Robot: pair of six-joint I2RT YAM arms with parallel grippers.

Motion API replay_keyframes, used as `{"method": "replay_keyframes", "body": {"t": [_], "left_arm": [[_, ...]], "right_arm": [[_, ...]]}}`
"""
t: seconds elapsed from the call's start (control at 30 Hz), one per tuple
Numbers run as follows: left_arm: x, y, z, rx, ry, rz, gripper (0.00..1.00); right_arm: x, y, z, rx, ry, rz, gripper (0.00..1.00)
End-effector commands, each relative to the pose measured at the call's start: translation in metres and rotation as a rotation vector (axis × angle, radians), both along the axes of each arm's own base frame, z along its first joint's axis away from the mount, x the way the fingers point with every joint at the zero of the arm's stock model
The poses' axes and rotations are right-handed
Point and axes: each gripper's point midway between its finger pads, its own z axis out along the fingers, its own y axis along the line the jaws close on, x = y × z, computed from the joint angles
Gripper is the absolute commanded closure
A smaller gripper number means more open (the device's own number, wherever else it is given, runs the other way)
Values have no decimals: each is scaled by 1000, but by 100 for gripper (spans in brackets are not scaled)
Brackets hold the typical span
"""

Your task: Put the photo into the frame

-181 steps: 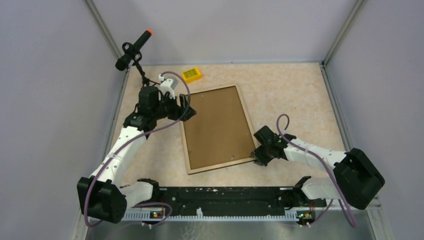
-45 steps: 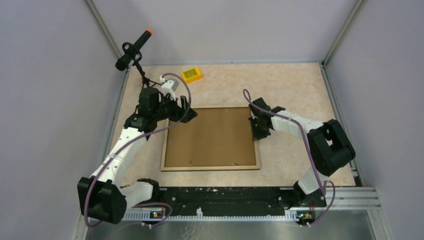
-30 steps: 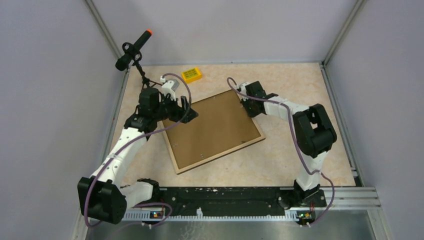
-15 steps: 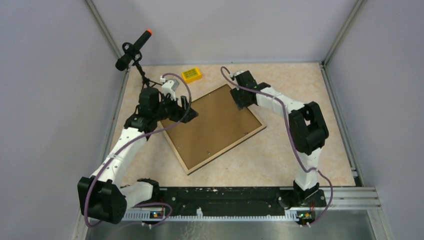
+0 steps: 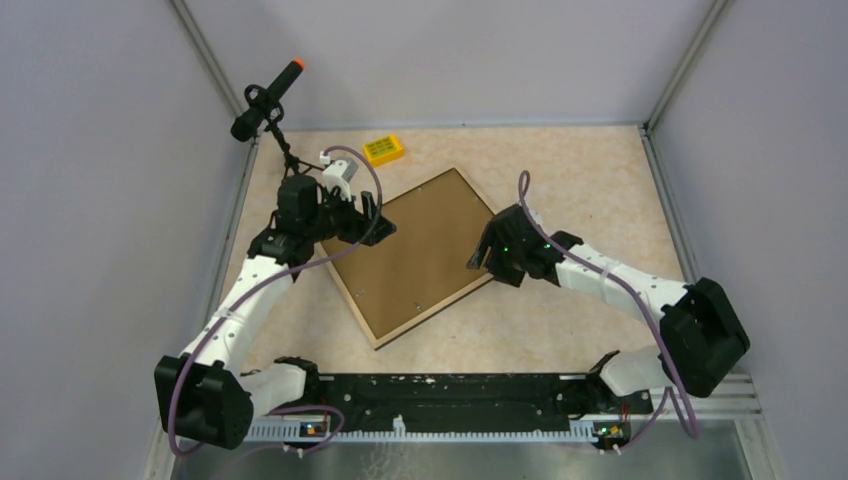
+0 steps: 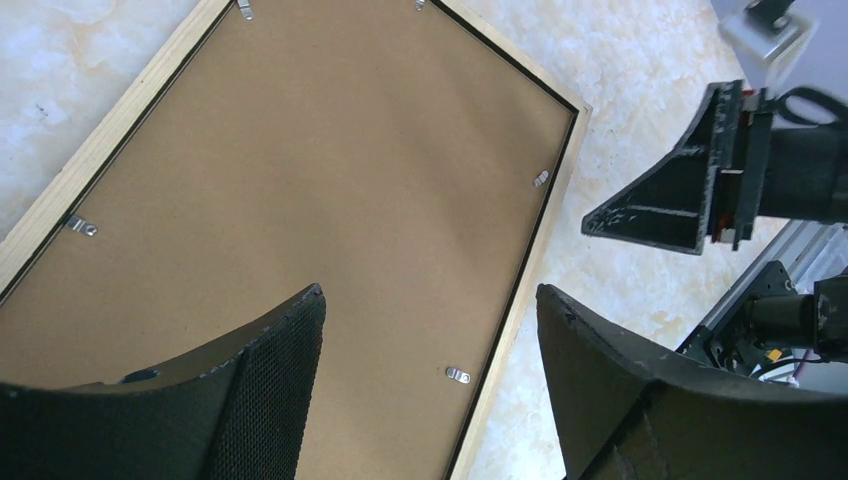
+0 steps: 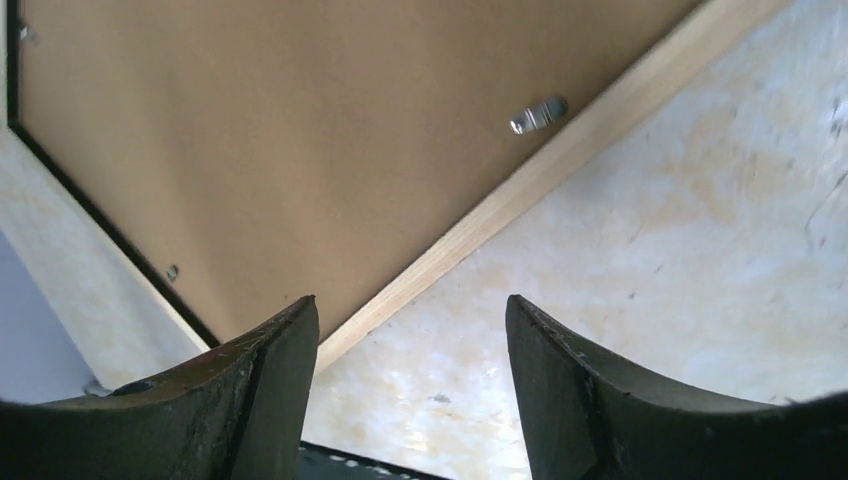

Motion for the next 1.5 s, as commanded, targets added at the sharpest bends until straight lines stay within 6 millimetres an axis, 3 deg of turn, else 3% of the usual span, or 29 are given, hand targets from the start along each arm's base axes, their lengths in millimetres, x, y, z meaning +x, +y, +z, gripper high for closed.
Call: {"method": "replay_keyframes", "body": {"t": [0.0,0.17,0.4,0.67,0.77,0.87,1.1,1.33,1.47], "left_arm": [[-1,-1,15,-21,-63,-10,19],[-2,0,17,-20,-73,-4,19],[-3,-2,17,-27,-71,-13,19],[-5,-3,21,-34,-79,-21,19],[-5,-3,21,-37,-79,-25,19],[-5,-4,20,-38,-76,-27,19],[-5,-5,18,-43,-66,-34,19],[-3,-7,10,-39,-40,-36,19],[0,-5,2,-28,-18,-24,18]], "right_arm": [[-6,2,-16,46,173,-261,33],[-12,0,-48,7,283,-358,33],[5,15,-67,3,303,-376,37],[3,7,-84,-16,317,-425,68],[3,-5,-90,-40,299,-429,83],[8,-29,-96,-103,272,-425,100],[54,-83,-106,-121,168,-199,100],[94,-75,-88,-128,-6,181,100],[101,-74,-97,-190,0,324,100]]}}
